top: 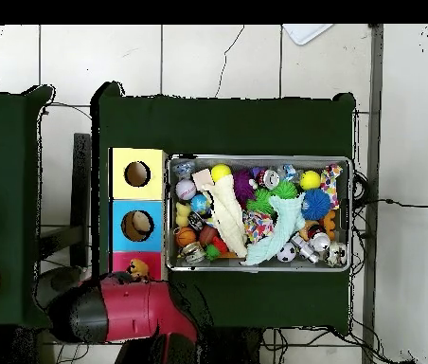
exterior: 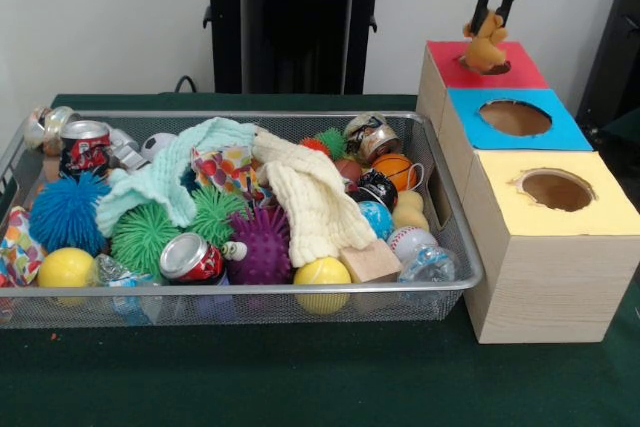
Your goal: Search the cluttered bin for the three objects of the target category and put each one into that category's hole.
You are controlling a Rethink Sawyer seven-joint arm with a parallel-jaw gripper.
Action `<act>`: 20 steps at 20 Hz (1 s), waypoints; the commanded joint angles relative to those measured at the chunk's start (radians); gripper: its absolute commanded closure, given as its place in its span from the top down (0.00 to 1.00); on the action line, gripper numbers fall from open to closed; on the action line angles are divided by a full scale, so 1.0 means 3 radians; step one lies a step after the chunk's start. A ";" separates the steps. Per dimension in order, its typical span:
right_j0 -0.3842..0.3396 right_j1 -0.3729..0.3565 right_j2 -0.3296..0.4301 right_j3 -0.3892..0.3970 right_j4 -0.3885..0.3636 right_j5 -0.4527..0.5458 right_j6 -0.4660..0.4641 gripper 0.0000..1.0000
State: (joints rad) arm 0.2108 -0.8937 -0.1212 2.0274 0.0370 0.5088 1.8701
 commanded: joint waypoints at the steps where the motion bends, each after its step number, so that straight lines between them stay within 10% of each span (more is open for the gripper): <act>1: -0.0010 -0.0184 0.0142 0.0447 0.0104 0.0246 0.0475 0.00; 20: -0.0120 0.0628 0.0390 0.0368 0.0156 -0.0912 0.0609 0.00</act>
State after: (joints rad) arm 0.2150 -0.8406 -0.1107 2.1406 0.0420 0.3906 1.8701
